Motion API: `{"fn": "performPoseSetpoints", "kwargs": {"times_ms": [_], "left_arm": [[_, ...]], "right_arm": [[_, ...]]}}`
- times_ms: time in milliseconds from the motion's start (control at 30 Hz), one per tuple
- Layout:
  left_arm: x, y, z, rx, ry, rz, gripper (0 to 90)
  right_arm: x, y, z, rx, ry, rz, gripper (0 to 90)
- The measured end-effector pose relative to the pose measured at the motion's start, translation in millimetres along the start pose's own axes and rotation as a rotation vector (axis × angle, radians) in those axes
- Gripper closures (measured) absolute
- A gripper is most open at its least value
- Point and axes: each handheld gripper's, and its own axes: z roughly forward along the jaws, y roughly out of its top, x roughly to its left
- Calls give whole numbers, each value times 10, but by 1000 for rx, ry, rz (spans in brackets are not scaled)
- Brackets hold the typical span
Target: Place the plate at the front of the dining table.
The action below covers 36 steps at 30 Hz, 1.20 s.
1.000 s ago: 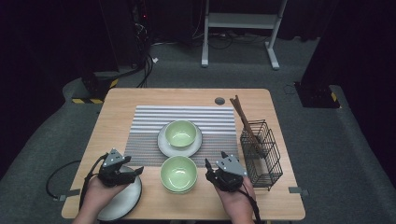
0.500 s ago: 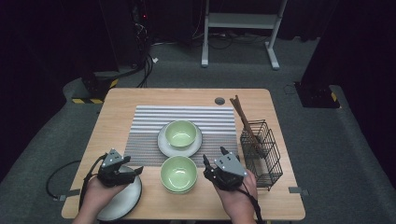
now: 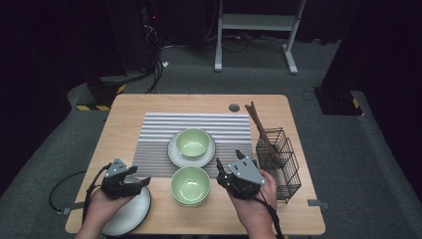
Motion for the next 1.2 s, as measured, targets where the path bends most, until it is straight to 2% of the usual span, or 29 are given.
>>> {"fn": "performPoseSetpoints", "kwargs": {"times_ms": [100, 433, 633, 1200], "left_arm": [[3, 1, 2, -3, -1, -7, 292], [39, 0, -24, -15, -8, -28, 279], [14, 3, -17, -16, -7, -14, 277], [12, 17, -18, -21, -20, -16, 278]], "right_arm": [[-29, 38, -13, -12, -9, -8, 382], [-181, 111, 2, -24, -45, 8, 391], [-239, 113, 33, -17, -54, 18, 392], [-396, 86, 106, -4, -81, 34, 398]]}}
